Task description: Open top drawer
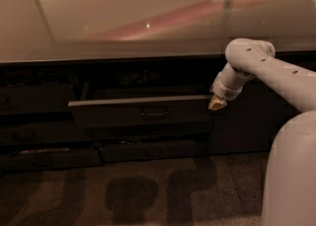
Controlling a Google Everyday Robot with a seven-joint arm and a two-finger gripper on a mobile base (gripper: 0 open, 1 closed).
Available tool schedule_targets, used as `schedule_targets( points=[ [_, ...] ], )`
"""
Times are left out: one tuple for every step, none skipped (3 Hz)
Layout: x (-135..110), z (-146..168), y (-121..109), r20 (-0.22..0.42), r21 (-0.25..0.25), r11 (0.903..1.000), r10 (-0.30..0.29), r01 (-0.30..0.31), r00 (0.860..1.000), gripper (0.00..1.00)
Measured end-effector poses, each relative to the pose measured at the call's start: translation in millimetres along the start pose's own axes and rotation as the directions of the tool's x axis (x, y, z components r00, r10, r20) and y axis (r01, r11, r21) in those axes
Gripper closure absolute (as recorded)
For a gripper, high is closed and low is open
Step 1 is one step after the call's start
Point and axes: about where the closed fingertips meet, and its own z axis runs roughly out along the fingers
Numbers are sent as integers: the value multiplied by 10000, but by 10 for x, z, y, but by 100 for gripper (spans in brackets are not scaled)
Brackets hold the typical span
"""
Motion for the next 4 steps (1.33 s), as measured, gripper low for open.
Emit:
schedule_targets(
  points=[
    [19,10,80,25,-30,10000,-57,57,10000,100],
    [13,-15,77,25,-29,10000,-57,57,10000,100],
    [26,-29,152,54,-62,9999,-111,112,9999,100],
    [26,-29,152,54,-62,9999,-111,112,9999,100]
  ],
)
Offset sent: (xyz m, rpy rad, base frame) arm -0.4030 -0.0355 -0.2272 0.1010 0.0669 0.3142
